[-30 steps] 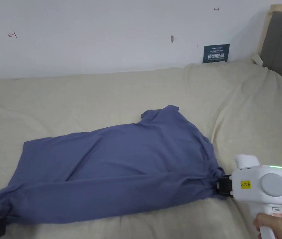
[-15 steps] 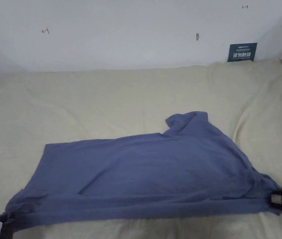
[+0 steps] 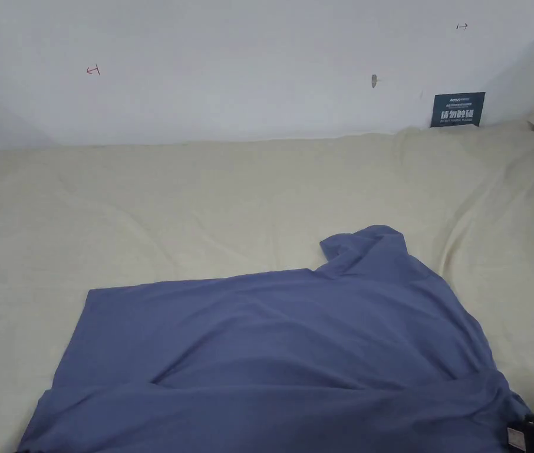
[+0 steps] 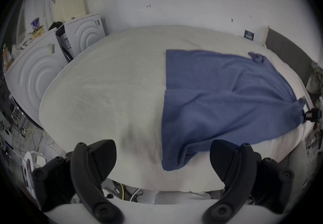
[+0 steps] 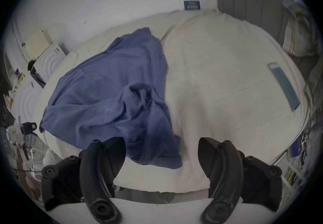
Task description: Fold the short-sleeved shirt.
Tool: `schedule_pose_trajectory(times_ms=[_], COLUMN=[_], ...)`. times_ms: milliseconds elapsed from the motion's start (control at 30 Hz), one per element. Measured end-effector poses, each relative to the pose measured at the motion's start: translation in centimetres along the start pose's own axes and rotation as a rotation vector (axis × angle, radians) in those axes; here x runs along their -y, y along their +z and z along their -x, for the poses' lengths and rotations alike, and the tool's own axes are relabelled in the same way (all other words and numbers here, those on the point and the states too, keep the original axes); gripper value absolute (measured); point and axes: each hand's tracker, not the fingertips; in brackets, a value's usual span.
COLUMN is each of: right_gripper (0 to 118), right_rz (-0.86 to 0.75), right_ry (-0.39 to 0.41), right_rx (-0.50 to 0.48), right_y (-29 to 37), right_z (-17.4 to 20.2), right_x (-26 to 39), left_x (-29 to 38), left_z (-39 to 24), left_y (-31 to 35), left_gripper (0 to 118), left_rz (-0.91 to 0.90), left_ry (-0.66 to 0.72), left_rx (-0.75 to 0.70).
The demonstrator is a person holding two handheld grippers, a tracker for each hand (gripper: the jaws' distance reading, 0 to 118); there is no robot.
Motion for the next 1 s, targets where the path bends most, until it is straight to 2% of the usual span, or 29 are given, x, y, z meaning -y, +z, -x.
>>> schedule_pose_trajectory(times_ms=[100, 133, 167, 200, 233, 267, 333, 367, 400, 467, 500, 600, 633, 667, 733, 767, 833, 967, 1000], right_gripper=[88, 85, 73, 43, 16, 4, 0, 0, 0, 0, 0, 0, 0, 5, 75, 98, 99, 99, 99], right_rz=[-0.067, -0.097, -0.120, -0.142, -0.164, -0.193, -0.224, -0.218, -0.214, -0.195, -0.171, -0.160, -0.149, -0.124, -0.033, 0.018, 0.017, 0.069, 0.082], right_ry=[0.014, 0.025, 0.034, 0.035, 0.031, 0.031, 0.060, 0.049, 0.029, -0.016, -0.031, 0.005, -0.006, 0.003, 0.020, 0.061, 0.090, 0.039, 0.053], right_rx=[-0.048, -0.084, -0.100, -0.096, -0.083, -0.043, -0.059, -0.060, -0.090, -0.180, -0.181, -0.165, -0.155, -0.176, -0.226, -0.201, -0.181, -0.097, -0.108], right_y=[1.9, 2.5, 3.0, 3.2, 3.2, 3.1, 2.7, 2.1, 1.5, 0.2, -0.7, -3.7, -4.8, -6.2, -9.3, -11.2, -14.4, -20.1, -20.8], right_z=[0.7, 1.1, 1.7, 2.3, 2.9, 3.4, 4.0, 3.9, 3.9, 3.6, 3.5, 3.6, 3.4, 3.2, 3.1, 3.1, 3.1, 2.2, 2.1], right_x=[-1.4, -2.0, -2.9, -3.6, -4.6, -5.5, -7.4, -8.4, -9.5, -11.7, -12.6, -16.4, -17.6, -19.0, -21.9, -23.2, -25.1, -27.9, -28.1], left_x=[-1.4, -1.9, -2.3, -2.9, -3.5, -4.1, -5.6, -6.5, -7.2, -9.2, -9.9, -11.9, -12.4, -12.8, -13.5, -13.8, -13.9, -14.1, -14.2], left_z=[-0.5, -0.8, -1.1, -1.6, -2.3, -2.7, -3.6, -4.4, -5.0, -6.8, -7.3, -8.3, -8.6, -8.4, -8.6, -8.8, -9.4, -9.1, -9.1], left_y=[1.7, 2.2, 2.4, 2.5, 2.2, 1.7, -0.2, -0.8, -1.1, -1.3, -1.7, -2.5, -2.9, -3.5, -4.6, -5.2, -5.9, -7.9, -8.3], left_gripper=[108, 104, 92, 55, 25, 8, 0, 0, 0, 0, 0, 0, 0, 0, 0, 0, 0, 0, 0], left_rz=[-0.035, -0.042, -0.054, -0.054, -0.061, -0.067, -0.040, 0.000, -0.037, -0.062, -0.064, -0.087, -0.085, -0.085, -0.077, -0.072, -0.053, -0.007, 0.003], left_ry=[0.044, 0.049, 0.051, 0.041, 0.027, 0.032, 0.021, 0.022, 0.001, -0.047, -0.060, -0.040, -0.036, -0.032, -0.032, -0.035, -0.037, -0.038, -0.039], left_rx=[0.051, 0.071, 0.096, 0.112, 0.121, 0.112, 0.164, 0.184, 0.191, 0.179, 0.166, 0.192, 0.194, 0.197, 0.195, 0.190, 0.185, 0.183, 0.179])
